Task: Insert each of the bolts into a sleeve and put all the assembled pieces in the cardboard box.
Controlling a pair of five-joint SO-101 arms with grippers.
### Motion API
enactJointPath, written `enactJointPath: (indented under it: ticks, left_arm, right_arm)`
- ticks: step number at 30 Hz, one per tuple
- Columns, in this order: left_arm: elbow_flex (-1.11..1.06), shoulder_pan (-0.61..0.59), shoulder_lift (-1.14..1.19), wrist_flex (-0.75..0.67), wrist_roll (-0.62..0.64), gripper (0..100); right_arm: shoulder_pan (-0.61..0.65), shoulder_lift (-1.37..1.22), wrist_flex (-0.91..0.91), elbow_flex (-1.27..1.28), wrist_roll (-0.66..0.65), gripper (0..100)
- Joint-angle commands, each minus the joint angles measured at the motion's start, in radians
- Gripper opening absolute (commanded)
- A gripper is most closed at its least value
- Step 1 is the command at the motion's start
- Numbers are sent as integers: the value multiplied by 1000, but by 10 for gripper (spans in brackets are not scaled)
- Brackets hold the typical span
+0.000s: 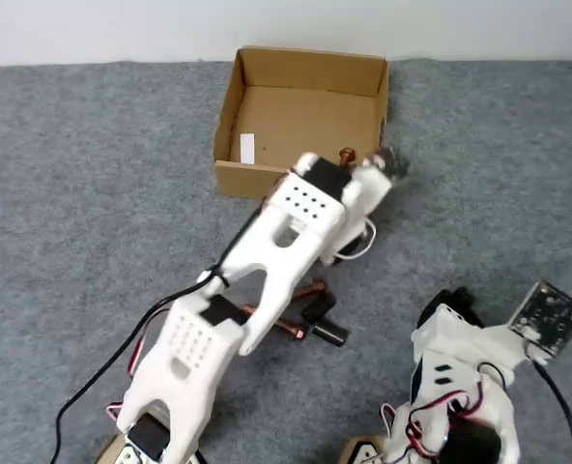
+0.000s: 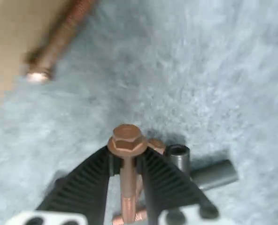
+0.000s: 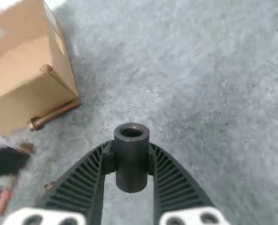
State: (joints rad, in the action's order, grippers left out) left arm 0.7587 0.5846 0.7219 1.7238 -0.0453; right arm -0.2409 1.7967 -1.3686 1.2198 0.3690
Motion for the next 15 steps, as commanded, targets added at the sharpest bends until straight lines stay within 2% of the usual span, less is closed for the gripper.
enactJointPath:
  ticks: [1, 5, 11, 15]
  left_arm:
    - [-61, 3, -221, 31, 69, 6]
    - [-254, -9, -411, 31, 140, 6]
    - [-584, -29, -733, 6, 164, 6]
    - [-822, -29, -954, -114, 229, 6]
  right_arm:
    - [56, 13, 4, -6, -8, 8]
    - [87, 13, 4, -8, -9, 8]
    - [147, 15, 2, -9, -11, 8]
    - [211, 15, 4, -9, -12, 8]
